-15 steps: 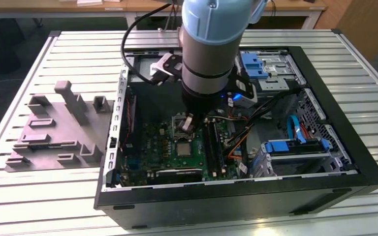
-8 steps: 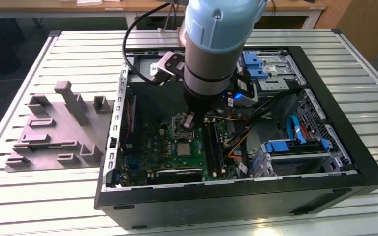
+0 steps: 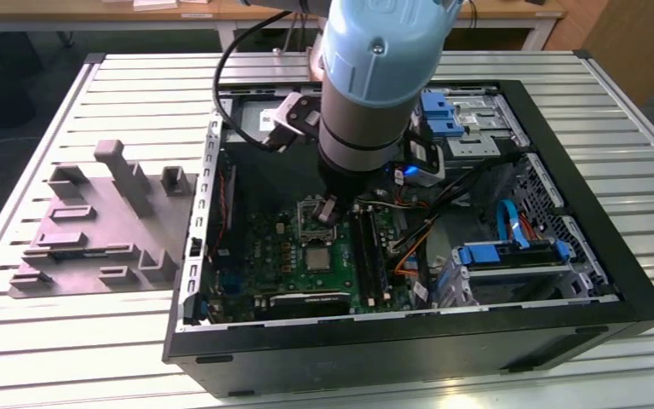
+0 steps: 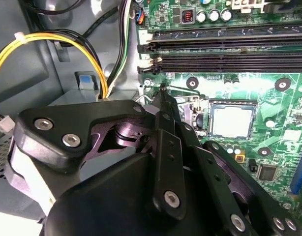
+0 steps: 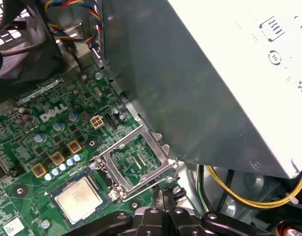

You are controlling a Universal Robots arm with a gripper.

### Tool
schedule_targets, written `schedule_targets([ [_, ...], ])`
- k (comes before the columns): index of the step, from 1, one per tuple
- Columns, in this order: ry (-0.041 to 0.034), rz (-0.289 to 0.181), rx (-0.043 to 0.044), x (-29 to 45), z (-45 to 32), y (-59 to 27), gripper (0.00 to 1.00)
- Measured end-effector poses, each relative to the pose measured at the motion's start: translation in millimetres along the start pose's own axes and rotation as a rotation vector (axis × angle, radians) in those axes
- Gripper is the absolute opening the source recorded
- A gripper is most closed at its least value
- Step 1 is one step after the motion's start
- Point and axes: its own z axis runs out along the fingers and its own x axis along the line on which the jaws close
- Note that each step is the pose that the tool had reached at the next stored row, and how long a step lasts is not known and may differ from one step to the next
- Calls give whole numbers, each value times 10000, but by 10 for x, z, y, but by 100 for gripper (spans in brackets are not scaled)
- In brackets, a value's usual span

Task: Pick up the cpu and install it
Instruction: 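Close the cpu cover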

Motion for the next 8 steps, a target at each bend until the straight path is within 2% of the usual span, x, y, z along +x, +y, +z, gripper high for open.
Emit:
schedule_targets([
  [8,-2,0,-2,-78,50,22,11],
])
